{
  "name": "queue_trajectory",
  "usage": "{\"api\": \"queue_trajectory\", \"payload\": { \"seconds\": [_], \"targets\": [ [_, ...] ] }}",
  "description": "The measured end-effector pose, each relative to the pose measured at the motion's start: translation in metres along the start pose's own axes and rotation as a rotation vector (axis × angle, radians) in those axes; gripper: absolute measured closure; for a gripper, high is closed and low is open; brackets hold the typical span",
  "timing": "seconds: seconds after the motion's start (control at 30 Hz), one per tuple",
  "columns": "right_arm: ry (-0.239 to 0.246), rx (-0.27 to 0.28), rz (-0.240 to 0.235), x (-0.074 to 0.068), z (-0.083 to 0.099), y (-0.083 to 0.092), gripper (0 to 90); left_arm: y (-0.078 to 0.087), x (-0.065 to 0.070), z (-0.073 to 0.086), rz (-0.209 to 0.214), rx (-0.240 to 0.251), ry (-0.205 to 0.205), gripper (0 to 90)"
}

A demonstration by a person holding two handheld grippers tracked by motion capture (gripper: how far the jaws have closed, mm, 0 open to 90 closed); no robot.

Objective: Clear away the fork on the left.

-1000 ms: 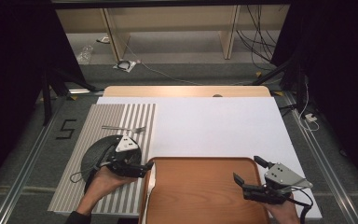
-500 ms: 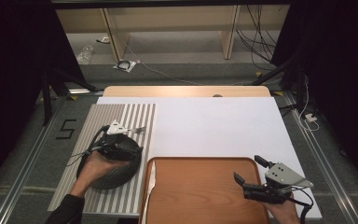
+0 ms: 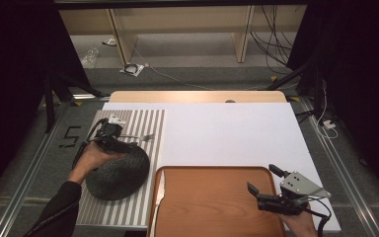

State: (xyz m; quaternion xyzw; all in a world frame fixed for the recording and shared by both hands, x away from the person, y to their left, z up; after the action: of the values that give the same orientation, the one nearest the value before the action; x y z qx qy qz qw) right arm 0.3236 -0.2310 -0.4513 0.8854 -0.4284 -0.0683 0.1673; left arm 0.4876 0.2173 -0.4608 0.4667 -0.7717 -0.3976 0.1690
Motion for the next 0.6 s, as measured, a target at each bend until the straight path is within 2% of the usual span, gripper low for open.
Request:
{"api": "queue_trajectory", "payload": {
  "seconds": [0.1, 0.13, 0.27, 0.43, 0.6],
  "targets": [
    [-0.002, 0.002, -0.002, -0.001, 0.000, -0.001, 11.4, -0.005, -0.005, -0.001, -0.018, -0.014, -0.009, 22.0],
    [0.000, 0.002, -0.002, -0.001, 0.000, -0.001, 11.4, -0.011, -0.011, -0.001, -0.027, -0.035, -0.005, 22.0],
    [-0.001, 0.005, -0.001, 0.000, 0.000, 0.000, 11.5, -0.022, -0.020, -0.004, -0.055, -0.064, -0.010, 22.3],
    [-0.006, 0.003, 0.001, 0.001, 0.000, 0.000, 11.4, -0.033, -0.025, -0.009, -0.066, -0.106, -0.036, 22.4],
    [0.001, -0.009, -0.001, 0.000, 0.000, 0.000, 11.5, -0.046, -0.038, -0.017, -0.076, -0.150, -0.046, 22.4]
  ]
}}
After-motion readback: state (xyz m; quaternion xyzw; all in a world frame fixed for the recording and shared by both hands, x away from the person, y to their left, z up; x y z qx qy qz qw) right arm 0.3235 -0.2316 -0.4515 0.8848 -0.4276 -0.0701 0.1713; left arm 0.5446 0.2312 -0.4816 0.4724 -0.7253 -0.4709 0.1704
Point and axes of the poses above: each handheld gripper's, and its own axes: y roughly backward along the jaws, z roughly out of its underside, x roughly to its right, the point moved 6 cm from there along -y, roughly forward along the jaws, and after that the axes turned 3 degrees about -z, right-handed, at the moved point
